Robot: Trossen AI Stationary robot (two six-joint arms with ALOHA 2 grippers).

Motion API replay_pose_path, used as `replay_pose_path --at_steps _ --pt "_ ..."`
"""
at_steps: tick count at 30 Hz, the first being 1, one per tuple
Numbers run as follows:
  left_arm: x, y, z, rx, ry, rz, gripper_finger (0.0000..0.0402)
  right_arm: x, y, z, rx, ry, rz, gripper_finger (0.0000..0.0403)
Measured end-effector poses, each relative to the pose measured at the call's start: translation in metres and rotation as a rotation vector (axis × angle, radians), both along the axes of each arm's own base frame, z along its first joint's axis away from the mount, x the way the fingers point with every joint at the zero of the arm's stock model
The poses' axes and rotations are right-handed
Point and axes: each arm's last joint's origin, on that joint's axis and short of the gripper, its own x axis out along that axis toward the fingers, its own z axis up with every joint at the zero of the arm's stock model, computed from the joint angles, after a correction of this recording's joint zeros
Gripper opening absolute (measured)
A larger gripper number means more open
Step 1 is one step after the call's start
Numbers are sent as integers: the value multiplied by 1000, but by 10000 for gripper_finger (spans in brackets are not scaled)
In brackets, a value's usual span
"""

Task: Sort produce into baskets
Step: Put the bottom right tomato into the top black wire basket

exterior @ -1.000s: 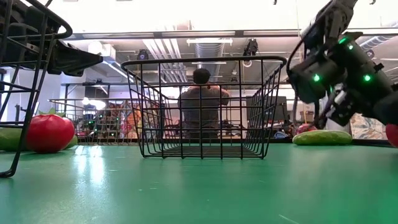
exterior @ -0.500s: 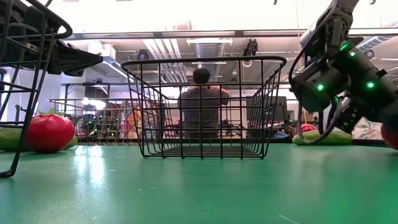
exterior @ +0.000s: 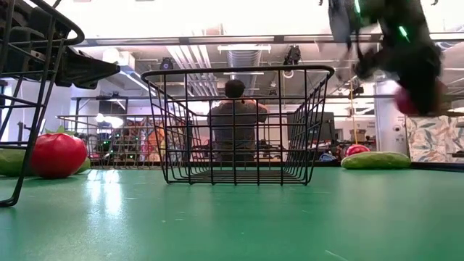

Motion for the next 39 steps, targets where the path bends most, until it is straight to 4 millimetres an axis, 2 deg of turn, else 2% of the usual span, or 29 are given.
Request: replay_pose_path --at_steps 5,8,11,14,18,24,29,35,39 --pt "0 0 0 0 0 0 31 30 6 62 -146 -281 -23 278" --pt "0 0 0 0 0 0 31 56 11 89 -206 -435 16 278" --pt "0 0 0 0 0 0 31 92 15 103 -234 -568 116 281" --pt "0 0 0 0 0 0 31 130 17 103 -260 -627 248 280" --pt "0 0 0 0 0 0 31 172 12 81 -276 -554 417 280" --pt "0 0 0 0 0 0 31 216 -2 22 -185 -410 544 287" --pt "0 0 0 0 0 0 31 232 -15 -22 -90 -318 583 288" --pt "0 0 0 0 0 0 31 239 -19 -54 -37 -247 603 289" --pt "0 0 0 0 0 0 31 242 -18 -69 -23 -214 604 298"
